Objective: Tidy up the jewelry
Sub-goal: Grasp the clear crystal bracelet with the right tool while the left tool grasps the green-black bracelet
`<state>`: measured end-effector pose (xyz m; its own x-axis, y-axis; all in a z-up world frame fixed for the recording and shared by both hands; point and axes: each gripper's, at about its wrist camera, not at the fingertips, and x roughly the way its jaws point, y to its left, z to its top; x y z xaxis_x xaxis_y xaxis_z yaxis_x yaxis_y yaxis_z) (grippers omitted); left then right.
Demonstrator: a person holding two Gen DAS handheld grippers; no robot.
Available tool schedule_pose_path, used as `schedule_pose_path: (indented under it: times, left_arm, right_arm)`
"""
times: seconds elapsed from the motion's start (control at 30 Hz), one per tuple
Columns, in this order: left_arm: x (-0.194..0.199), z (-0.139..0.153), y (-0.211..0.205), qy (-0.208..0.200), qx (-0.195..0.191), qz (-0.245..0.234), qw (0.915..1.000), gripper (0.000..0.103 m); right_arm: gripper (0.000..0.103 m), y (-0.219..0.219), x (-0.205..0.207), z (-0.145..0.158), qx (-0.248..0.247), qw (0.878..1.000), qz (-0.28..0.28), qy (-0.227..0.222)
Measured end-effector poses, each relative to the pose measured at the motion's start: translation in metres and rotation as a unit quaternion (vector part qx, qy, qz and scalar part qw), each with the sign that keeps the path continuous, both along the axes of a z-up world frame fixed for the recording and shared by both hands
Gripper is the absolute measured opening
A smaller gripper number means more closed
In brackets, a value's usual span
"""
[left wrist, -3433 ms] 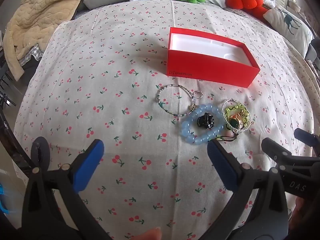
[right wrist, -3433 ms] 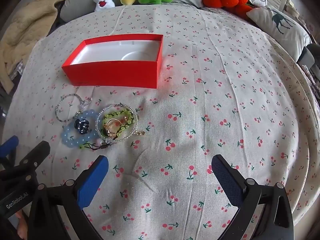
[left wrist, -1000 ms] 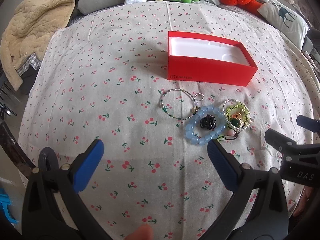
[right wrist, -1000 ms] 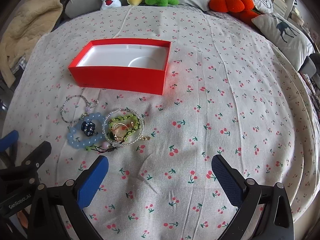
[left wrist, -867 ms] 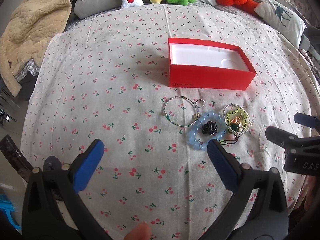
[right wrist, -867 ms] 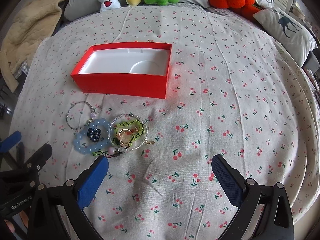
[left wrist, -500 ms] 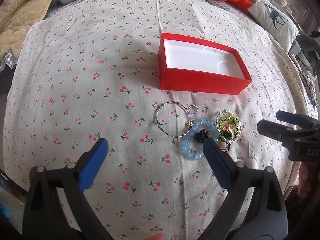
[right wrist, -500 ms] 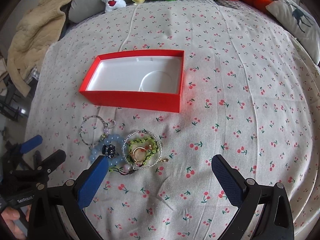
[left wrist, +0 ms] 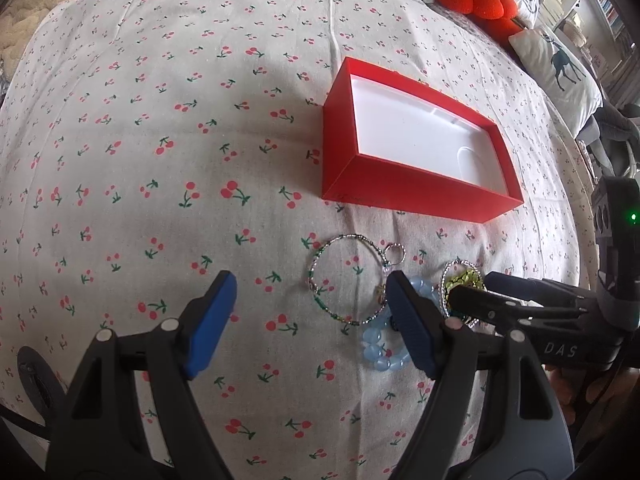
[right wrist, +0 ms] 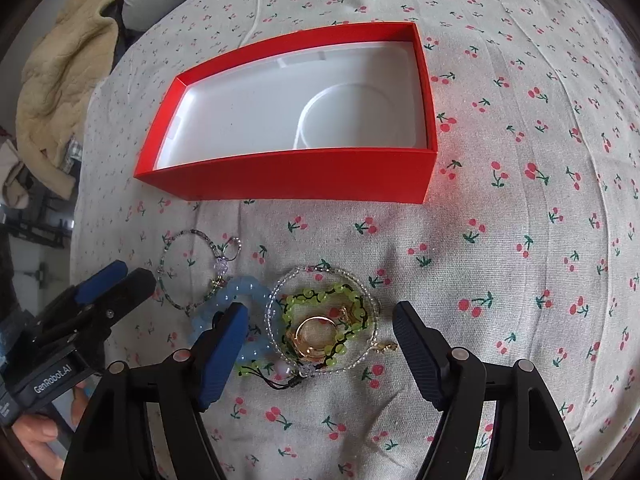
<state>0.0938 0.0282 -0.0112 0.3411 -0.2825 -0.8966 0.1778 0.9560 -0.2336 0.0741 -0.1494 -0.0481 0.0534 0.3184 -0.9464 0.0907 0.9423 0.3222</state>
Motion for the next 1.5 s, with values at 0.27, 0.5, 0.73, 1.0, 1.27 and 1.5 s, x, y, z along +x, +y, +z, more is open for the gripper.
schedule_pose_path:
  times: [0.27,0.5,0.73,1.0,1.27,1.5]
  left_arm:
    - [0.001,-0.005,0.0,-0.001,0.018,-0.009,0.9998,0.078]
    - [-0.003,-0.004,-0.004,0.002,0.011,-0.029,0.9995,0.078]
    - [0.001,-0.009,-0.014,0.006,0.012,-0.039,0.9991,0.061]
    - [0.006,-0.022,-0.021,0.007,0.057,-0.029,0.998,0.025]
    - [0.005,-0.021,-0.011,-0.003,0.077,-0.002,0.997,0.004]
    - [-0.006,0.006,0.0,-0.033,0.05,0.017,0.9981,0.003]
  right_arm:
    - [0.059,0.028,0.003,-0.003,-0.059,0.998,0.032,-0.013]
    - [0.051,0.032,0.003,0.004,-0.058,0.998,0.031,-0.024]
    - [0.051,0.015,0.006,0.022,-0.03,0.999,0.008,-0.04]
    - [0.051,-0.016,0.0,0.027,-0.02,0.999,-0.008,-0.047]
    - [0.051,-0.029,-0.005,0.038,-0.015,0.998,-0.005,-0.057]
    - [0.051,-0.036,-0.006,0.053,-0.01,0.997,-0.017,-0.08]
